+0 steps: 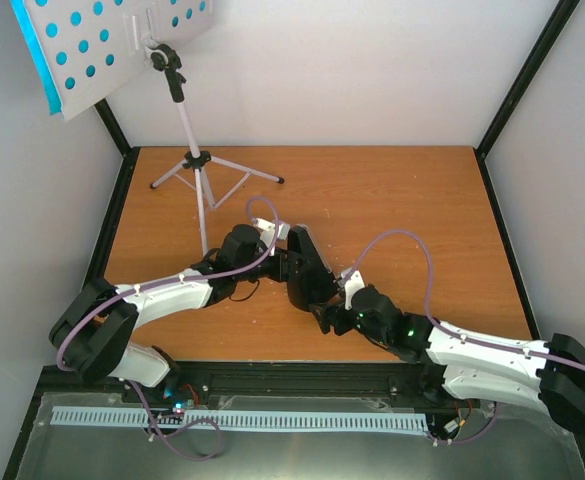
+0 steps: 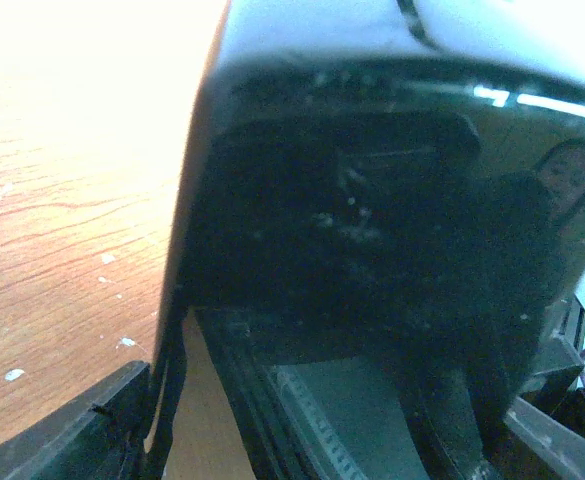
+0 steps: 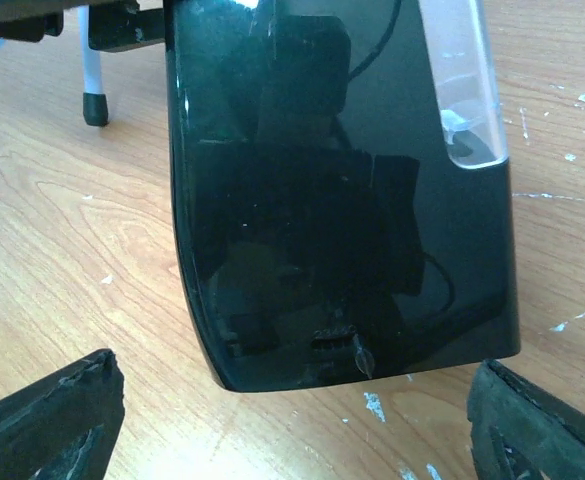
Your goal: Pack up the instrument practice props
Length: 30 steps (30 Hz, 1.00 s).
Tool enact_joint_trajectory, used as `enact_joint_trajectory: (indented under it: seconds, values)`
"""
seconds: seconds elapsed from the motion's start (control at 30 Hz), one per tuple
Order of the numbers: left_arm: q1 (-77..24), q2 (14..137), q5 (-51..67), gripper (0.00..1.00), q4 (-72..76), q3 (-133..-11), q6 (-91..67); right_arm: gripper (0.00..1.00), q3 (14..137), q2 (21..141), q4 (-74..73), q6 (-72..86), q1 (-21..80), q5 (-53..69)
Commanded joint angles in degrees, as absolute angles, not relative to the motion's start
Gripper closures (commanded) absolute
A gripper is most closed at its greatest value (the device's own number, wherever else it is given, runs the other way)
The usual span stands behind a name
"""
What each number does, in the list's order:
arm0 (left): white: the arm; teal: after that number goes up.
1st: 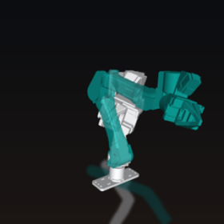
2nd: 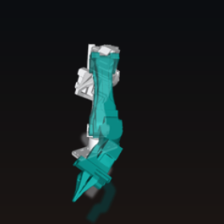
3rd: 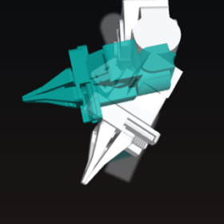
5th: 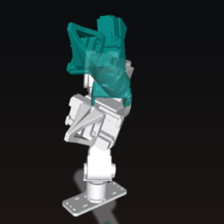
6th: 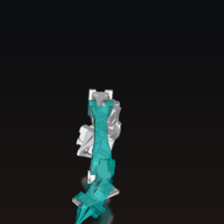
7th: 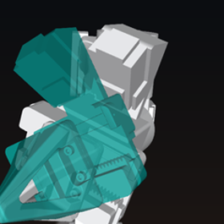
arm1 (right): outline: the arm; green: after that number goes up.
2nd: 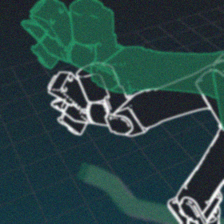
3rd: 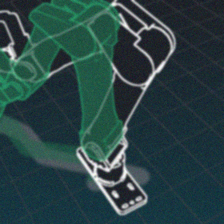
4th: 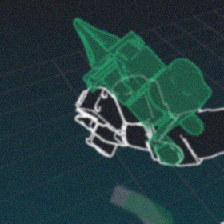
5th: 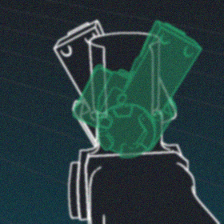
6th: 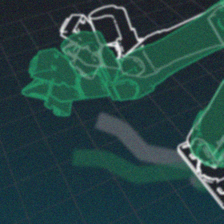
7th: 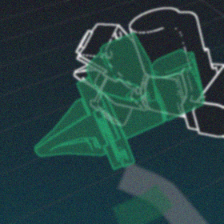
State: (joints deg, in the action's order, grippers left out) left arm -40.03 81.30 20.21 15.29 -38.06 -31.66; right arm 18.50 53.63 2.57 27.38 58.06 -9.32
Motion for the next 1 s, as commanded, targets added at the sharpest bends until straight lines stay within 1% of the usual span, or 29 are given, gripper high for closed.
enact_joint_trajectory:
  seconds: [0.0,0.37,0.43,0.57,0.77,0.9,0.93,0.97]
  values:
    - [-40.32,81.31,18.14,0.46,13.01,-40.64,-33.60,0.08,19.93,56.33,7.83,27.95,59.36,-11.56]
    - [-40.34,82.22,18.20,0.48,13.19,-41.22,-34.63,0.09,23.53,66.97,12.26,24.31,60.84,-13.52]
    - [-40.30,82.19,17.92,0.48,12.95,-41.26,-34.72,0.14,24.46,68.65,12.04,24.33,61.27,-14.43]
    - [-40.34,82.16,17.27,0.48,12.48,-41.30,-34.78,0.29,25.64,70.86,10.95,24.89,62.81,-17.79]
    - [-40.32,82.25,17.13,0.48,12.57,-41.28,-35.07,0.45,25.94,72.02,10.36,25.92,63.91,-21.16]
    - [-40.38,82.27,17.15,0.48,12.73,-41.23,-35.08,0.63,25.76,72.41,11.05,25.86,63.98,-21.66]
    - [-40.38,82.24,17.20,0.48,12.74,-41.18,-35.07,0.66,25.83,72.35,11.06,25.84,64.01,-21.78]
    - [-40.35,82.18,17.17,0.48,12.74,-41.14,-34.88,0.67,25.81,72.19,10.83,25.80,64.00,-21.86]
